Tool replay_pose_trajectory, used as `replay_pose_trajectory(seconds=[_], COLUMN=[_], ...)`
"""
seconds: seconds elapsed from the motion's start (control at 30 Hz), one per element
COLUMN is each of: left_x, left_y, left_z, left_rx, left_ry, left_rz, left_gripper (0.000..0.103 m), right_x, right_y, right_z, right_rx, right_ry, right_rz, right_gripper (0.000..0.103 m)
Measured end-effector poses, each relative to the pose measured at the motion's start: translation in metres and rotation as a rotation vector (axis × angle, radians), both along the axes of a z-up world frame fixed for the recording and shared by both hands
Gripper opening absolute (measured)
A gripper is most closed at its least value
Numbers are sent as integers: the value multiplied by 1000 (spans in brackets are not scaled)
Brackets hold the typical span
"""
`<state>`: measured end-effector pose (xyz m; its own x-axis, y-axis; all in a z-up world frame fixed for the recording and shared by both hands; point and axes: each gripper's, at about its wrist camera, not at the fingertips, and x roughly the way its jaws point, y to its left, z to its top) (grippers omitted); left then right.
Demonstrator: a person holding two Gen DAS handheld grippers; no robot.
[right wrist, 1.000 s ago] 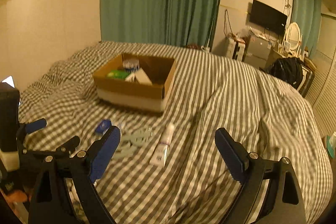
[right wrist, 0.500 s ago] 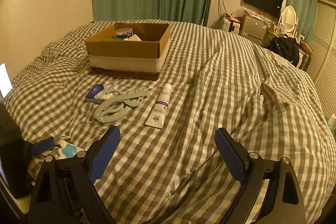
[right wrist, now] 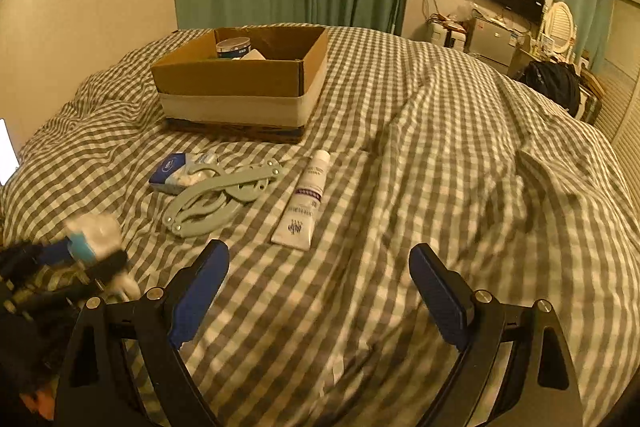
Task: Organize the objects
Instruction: 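Grasp the white star toy with the left tool while the right tool grasps the white tube, then lower the star toy and white tube into the cardboard box and release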
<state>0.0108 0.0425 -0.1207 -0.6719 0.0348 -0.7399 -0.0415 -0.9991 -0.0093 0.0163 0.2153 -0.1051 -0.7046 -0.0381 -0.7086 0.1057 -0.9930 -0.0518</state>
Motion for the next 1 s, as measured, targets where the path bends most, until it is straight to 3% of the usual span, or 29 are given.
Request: replay_pose_trajectory(seconds=[0.13, 0.47, 0.57, 0.63, 0.83, 1.0], left_x=[-28, -85, -98, -106, -119, -124], left_y=[-5, -26, -28, -28, -24, -22], left_z=[4, -1, -2, -2, 9, 35], left_rx=[6, 16, 21, 17, 36, 47], left_ry=[18, 16, 5, 4, 21, 67], left_rz=[12, 53, 50, 47, 36, 29], left_gripper=[49, 49, 49, 49, 49, 49], right_x=[-29, -127, -139, -138, -128, -120], right_y=[-3, -13, -9, -8, 9, 12], right_z=[-5, -52, -65, -67, -39, 7], right_rx=[11, -2, -30, -38, -97, -128], right_ry=[-16, -173, -208, -204, -132, -35], right_rz=[10, 14, 9, 17, 6, 25], right_gripper=[90, 46, 30, 27, 24, 24])
